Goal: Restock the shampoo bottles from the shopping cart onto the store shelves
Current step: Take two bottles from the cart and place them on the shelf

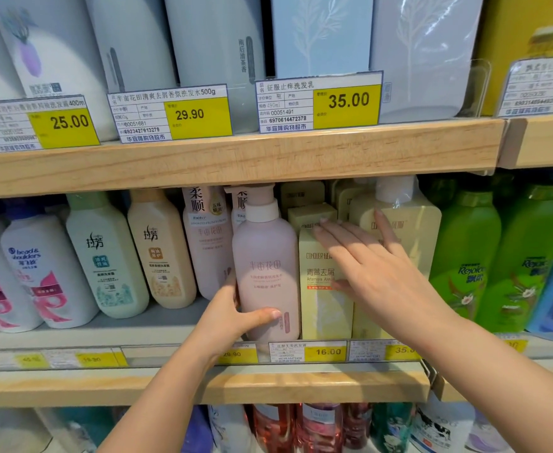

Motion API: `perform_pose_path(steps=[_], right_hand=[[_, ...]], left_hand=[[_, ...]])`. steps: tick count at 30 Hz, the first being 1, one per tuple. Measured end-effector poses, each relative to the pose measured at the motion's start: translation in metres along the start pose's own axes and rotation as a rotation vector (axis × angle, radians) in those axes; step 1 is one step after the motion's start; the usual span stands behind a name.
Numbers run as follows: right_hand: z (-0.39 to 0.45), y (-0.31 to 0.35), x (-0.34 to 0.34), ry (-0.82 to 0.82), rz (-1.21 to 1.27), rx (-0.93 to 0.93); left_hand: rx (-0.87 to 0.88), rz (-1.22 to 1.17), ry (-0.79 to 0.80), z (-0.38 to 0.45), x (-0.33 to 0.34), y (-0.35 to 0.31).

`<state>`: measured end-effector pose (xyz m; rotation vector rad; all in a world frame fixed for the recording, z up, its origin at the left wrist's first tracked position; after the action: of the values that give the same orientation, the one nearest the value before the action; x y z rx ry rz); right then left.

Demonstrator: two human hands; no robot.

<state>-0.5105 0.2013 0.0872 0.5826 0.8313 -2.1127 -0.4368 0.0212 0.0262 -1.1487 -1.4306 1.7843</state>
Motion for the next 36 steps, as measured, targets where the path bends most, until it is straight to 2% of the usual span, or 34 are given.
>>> perform_pose_path(steps=[4,8,11,19,23,30,33,35,36], right_hand=[[-0.009,0.002,0.001,0.003,0.065,0.005],[-0.023,0.005,-0.001,-0.117,0.186,0.008],[-0.034,0.015,0.001,-0.187,0.252,0.018],[-0.046,0.085,0.005,-0.128,0.392,-0.051],[-0.039,0.139,0.003,-0.042,0.501,-0.078],[-0.018,0.285,-0.009,0.146,0.676,-0.112],[-0.016,0.355,-0.013,0.263,0.775,-0.088],[-0.012,0.413,-0.014,0.324,0.842,-0.072],[-0.011,0.433,-0.016,0.408,0.904,-0.043]], left_hand=[[0.07,0.046,-0.111,-0.01,-0.001,-0.004],[0.265,0.094,-0.283,-0.029,-0.009,-0.007],[0.302,0.152,-0.356,-0.043,-0.014,-0.002],[0.488,0.392,-0.34,-0.087,-0.031,0.015],[0.496,0.517,-0.335,-0.117,-0.069,0.037],[0.327,0.615,-0.407,-0.22,-0.183,0.101],[0.198,0.631,-0.4,-0.275,-0.231,0.13],[0.019,0.622,-0.4,-0.32,-0.268,0.157],[-0.043,0.612,-0.407,-0.336,-0.28,0.167]])
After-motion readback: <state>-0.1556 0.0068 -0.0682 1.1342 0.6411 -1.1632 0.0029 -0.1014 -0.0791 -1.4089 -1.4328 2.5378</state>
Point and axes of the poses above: each hand's wrist, its own z-axis towards the middle knuckle, its own x-axis out of the palm, y = z × x, the point moved 3 cm from there along z, towards the middle knuckle, and after that the axes turned 3 degrees about -x, right-handed, at the moved point
